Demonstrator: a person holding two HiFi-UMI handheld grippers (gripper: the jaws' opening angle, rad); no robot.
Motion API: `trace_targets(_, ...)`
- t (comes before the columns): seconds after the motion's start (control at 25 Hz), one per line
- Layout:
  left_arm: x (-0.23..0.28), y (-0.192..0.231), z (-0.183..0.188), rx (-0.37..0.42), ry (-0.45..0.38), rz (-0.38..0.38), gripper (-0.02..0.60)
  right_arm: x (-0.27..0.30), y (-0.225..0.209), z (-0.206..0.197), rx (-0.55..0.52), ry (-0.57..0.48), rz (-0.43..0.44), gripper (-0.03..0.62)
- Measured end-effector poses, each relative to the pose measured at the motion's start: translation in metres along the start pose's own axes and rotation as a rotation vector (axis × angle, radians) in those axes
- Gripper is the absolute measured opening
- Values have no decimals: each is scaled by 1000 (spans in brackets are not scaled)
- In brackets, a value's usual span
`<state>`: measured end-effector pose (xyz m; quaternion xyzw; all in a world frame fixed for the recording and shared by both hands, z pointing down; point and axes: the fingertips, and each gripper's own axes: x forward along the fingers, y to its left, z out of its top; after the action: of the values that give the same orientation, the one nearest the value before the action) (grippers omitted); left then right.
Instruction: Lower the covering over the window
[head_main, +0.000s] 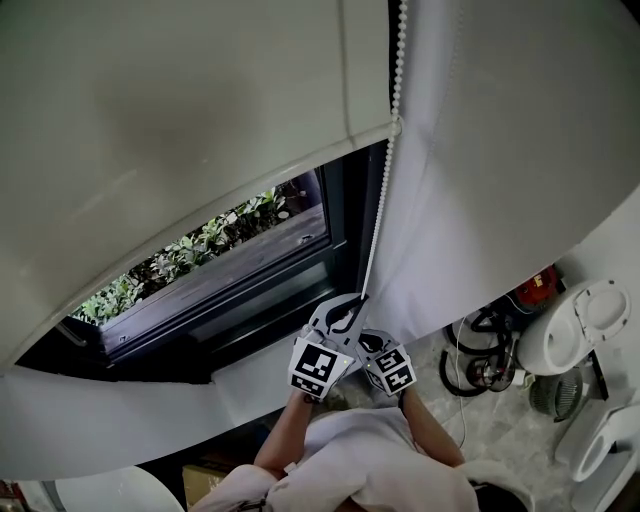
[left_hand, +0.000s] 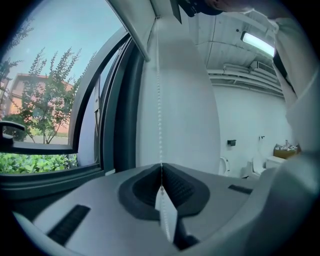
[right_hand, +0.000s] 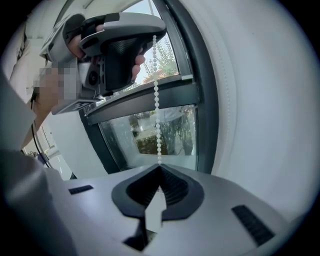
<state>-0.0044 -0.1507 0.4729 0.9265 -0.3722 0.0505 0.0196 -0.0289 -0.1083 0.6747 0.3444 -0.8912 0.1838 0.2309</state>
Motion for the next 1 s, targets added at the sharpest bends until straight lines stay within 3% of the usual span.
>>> trace_targets(0.32,-2,1,-13,-10,15,14,18,0,3,-11,-36,-9,-19,9)
trace_targets(0.44,-3,1,-13,-6,16,14,18,-5,9,-4,-65,-31,-5,147)
trace_targets(0.48,-4,1,-14,-5,16,14,18,-9,10,-1,-75,-40,-9,156)
trace_targets(1.0,-7,1,-15,-17,7,13,18,-98,10,96,-102,-214,-130,158)
